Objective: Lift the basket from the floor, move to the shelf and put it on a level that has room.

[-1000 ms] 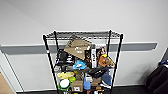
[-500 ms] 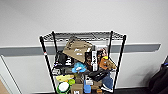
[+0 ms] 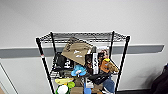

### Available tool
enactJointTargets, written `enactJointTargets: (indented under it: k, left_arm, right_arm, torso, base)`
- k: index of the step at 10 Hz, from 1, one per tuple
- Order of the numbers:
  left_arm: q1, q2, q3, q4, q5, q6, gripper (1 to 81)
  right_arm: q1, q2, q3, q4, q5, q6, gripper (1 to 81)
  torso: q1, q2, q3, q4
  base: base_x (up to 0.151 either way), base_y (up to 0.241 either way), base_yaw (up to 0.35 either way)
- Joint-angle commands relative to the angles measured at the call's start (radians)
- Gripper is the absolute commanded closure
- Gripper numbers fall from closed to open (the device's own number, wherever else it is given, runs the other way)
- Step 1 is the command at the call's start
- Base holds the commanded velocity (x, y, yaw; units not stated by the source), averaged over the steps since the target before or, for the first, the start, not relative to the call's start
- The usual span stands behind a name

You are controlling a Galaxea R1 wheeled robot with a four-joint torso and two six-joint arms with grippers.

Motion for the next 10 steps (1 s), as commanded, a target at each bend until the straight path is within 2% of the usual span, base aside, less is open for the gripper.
enactJointTargets:
  k: [1,3,10]
  left_arm:
    - [-0.096,-0.034,0.019,0.011,-0.007,0.0,81.1]
    - [-0.063,-0.034,0.018,0.013,-0.076,0.0,81.1]
    - [-0.05,-0.022,0.005,0.019,-0.081,0.0,81.1]
  right_arm:
    - [0.103,-0.027,0.024,-0.012,-0.018,-0.005,81.1]
    - [0.103,-0.027,0.025,-0.012,-0.019,-0.005,81.1]
    - [0.101,-0.027,0.027,-0.014,-0.019,-0.005,81.1]
  torso:
    - [0.001,0.0,0.0,0.0]
    - [0.001,0.0,0.0,0.0]
    - [0.001,0.0,0.0,0.0]
  base:
    - [0.112,0.0,0.0]
    - [0.103,0.0,0.0]
    - [0.103,0.0,0.0]
